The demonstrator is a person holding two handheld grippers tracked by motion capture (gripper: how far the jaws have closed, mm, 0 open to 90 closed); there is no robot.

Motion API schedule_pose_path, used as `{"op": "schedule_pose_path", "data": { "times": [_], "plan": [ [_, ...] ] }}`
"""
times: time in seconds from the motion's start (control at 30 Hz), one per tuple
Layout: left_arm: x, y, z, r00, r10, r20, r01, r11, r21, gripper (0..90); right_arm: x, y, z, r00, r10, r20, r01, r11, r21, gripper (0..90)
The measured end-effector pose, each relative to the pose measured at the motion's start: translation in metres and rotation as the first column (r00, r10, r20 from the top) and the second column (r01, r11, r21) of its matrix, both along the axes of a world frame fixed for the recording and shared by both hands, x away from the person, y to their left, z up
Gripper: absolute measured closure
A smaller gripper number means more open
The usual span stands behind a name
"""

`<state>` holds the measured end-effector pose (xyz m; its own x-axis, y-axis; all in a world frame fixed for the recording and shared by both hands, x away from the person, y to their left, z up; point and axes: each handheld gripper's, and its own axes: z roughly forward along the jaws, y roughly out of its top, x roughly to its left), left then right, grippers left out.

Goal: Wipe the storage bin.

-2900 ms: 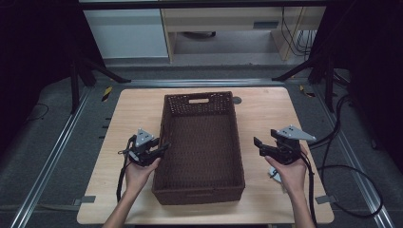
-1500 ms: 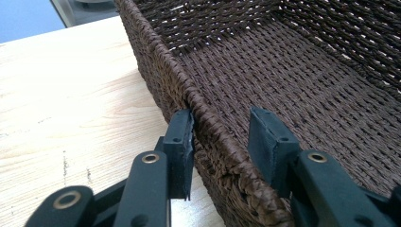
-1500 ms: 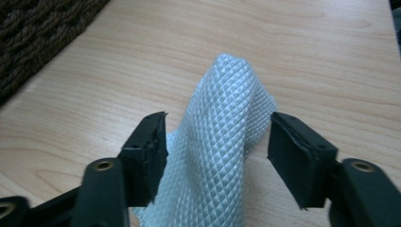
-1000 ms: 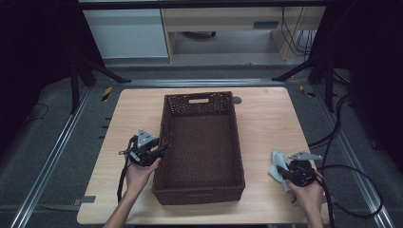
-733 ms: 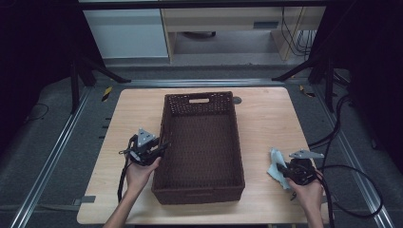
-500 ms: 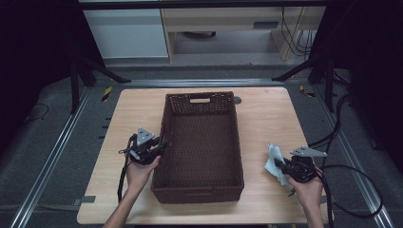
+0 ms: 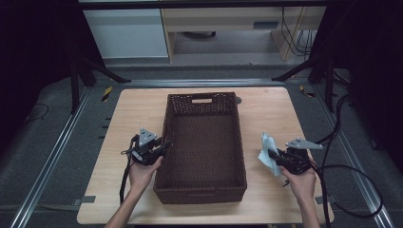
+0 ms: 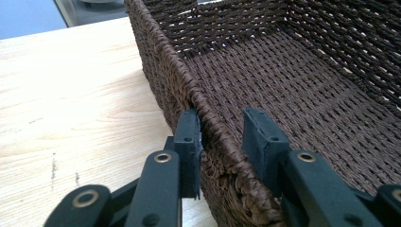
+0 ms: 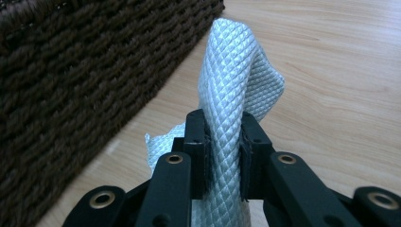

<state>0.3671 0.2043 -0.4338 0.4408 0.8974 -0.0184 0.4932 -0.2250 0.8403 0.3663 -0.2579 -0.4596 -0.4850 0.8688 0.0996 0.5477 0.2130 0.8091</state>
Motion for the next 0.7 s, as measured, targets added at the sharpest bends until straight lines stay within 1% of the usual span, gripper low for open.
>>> {"op": "schedule_pose_path", "data": {
  "times": [0.1, 0.17, 0.27, 0.33, 0.4, 0.53, 0.6, 0.7],
  "plan": [
    [-0.001, -0.003, 0.000, 1.0000, -0.006, 0.000, 0.006, 1.0000, 0.003, 67.0, 0.001, 0.006, 0.001, 0.9999, 0.016, 0.000, -0.016, 1.000, -0.007, 77.2],
    [0.000, -0.002, 0.000, 1.0000, -0.008, -0.001, 0.008, 1.0000, 0.000, 67.0, 0.004, 0.008, 0.003, 0.9997, 0.024, 0.007, -0.024, 1.000, -0.006, 77.3],
    [-0.001, -0.002, 0.000, 0.9999, -0.014, 0.001, 0.014, 0.9998, 0.016, 67.0, 0.008, 0.010, 0.006, 0.9995, 0.026, 0.017, -0.027, 1.000, 0.012, 77.3],
    [-0.001, -0.002, 0.001, 0.9999, -0.017, -0.002, 0.017, 0.9997, 0.019, 67.0, 0.010, 0.011, 0.006, 0.9995, 0.024, 0.021, -0.024, 1.000, 0.019, 77.3],
    [0.000, -0.001, 0.001, 0.9998, -0.018, -0.005, 0.018, 0.9997, 0.016, 67.1, 0.014, 0.012, 0.006, 0.9994, 0.029, 0.019, -0.029, 0.999, 0.013, 77.3],
    [0.001, 0.001, 0.001, 0.9998, -0.021, -0.004, 0.021, 0.9997, 0.015, 67.6, 0.027, 0.013, 0.009, 0.9993, 0.024, 0.030, -0.025, 0.999, 0.023, 77.4],
    [0.001, 0.001, 0.000, 0.9997, -0.024, -0.003, 0.024, 0.9996, 0.017, 67.5, 0.036, 0.015, 0.012, 0.9990, 0.020, 0.041, -0.021, 0.999, 0.032, 77.4],
    [0.001, 0.001, 0.000, 0.9997, -0.024, -0.001, 0.024, 0.9995, 0.020, 67.5, 0.050, 0.019, 0.016, 0.9989, 0.013, 0.046, -0.016, 0.999, 0.047, 77.5]
  ]
}}
